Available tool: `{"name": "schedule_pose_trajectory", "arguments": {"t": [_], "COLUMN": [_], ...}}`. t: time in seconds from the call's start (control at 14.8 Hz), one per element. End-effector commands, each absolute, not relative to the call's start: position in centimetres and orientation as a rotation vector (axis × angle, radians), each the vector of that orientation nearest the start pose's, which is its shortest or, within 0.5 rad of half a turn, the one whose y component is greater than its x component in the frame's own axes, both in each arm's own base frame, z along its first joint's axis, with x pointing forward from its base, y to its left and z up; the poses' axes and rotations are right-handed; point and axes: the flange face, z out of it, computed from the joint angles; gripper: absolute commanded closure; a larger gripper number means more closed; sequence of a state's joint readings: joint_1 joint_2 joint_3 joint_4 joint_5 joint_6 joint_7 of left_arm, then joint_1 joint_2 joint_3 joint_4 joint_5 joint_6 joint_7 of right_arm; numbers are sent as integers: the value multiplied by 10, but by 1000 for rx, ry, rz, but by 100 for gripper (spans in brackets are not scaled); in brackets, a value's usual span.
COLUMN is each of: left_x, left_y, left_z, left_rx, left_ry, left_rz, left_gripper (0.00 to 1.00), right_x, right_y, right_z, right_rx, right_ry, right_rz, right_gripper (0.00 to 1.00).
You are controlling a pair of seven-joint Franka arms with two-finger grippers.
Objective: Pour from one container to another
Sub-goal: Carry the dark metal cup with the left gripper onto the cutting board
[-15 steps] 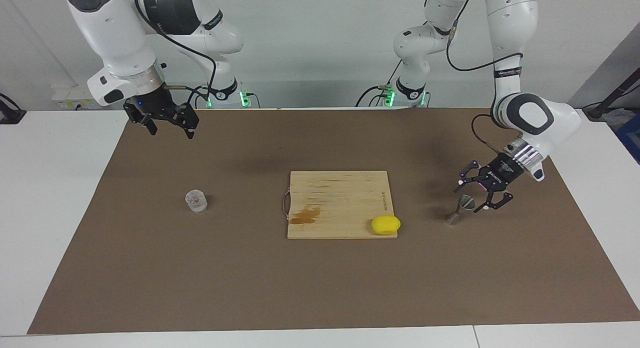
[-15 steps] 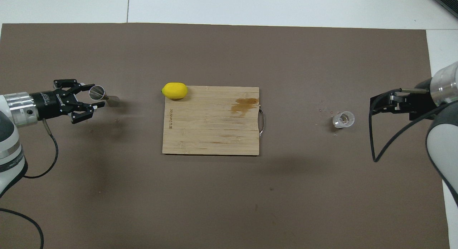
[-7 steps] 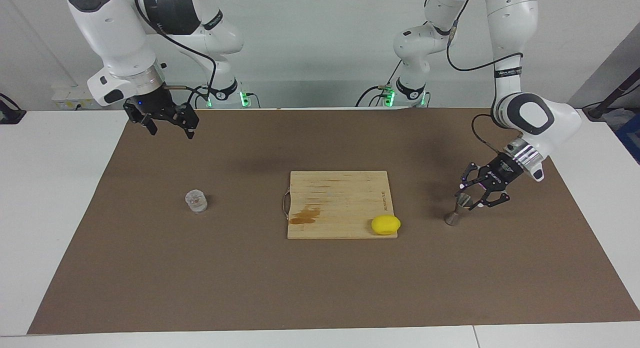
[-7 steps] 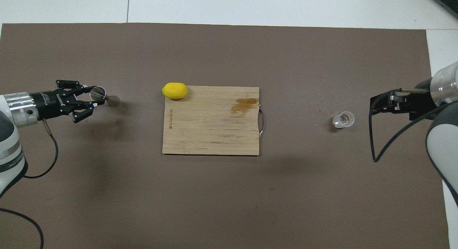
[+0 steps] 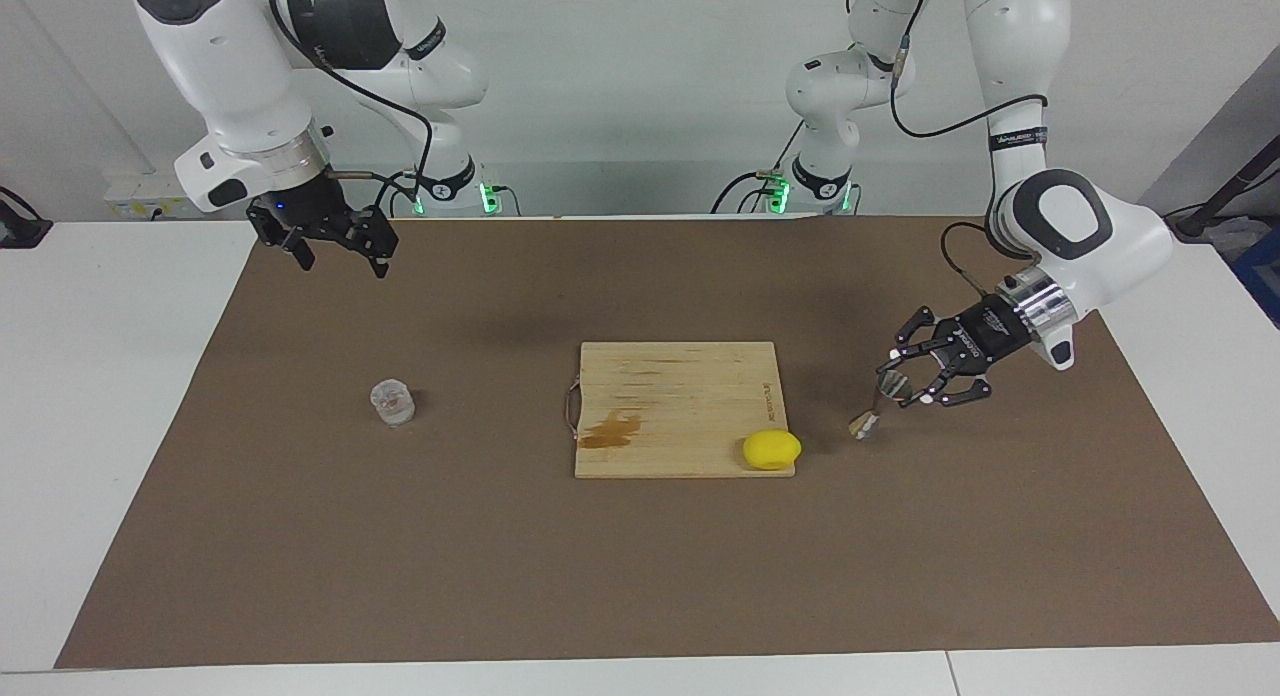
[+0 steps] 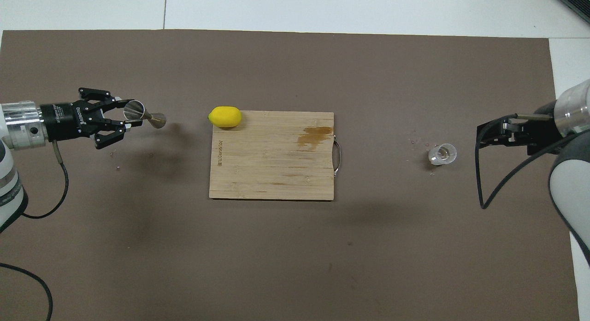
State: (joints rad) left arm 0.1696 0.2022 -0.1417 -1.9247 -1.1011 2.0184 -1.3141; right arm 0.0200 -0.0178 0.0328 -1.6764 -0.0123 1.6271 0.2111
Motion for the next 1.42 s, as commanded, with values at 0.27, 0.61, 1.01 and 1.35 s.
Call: {"name": "schedule_pose_trajectory", "arguments": {"t": [0.27, 0.61, 1.01, 1.35], "left_x": [588, 566, 540, 532], "left_y": [-184, -280, -330, -342], "left_z": [426, 413, 384, 355], "left_rx": [1343, 1263, 1216, 1159], "left_ry": [1790, 1824, 1873, 1938], "left_rz": [-915, -759, -772, -770], "left_gripper": [100, 100, 100, 100], "right_x": [545, 545, 545, 545], "right_y": [25, 25, 25, 25], "right_z": [591, 590, 590, 590], "right_rx": [-3126, -3126, -3126, -3124], "right_ry": [227, 227, 227, 227], "right_rz": [50, 52, 50, 50], "right_gripper": [0, 0, 0, 0]}}
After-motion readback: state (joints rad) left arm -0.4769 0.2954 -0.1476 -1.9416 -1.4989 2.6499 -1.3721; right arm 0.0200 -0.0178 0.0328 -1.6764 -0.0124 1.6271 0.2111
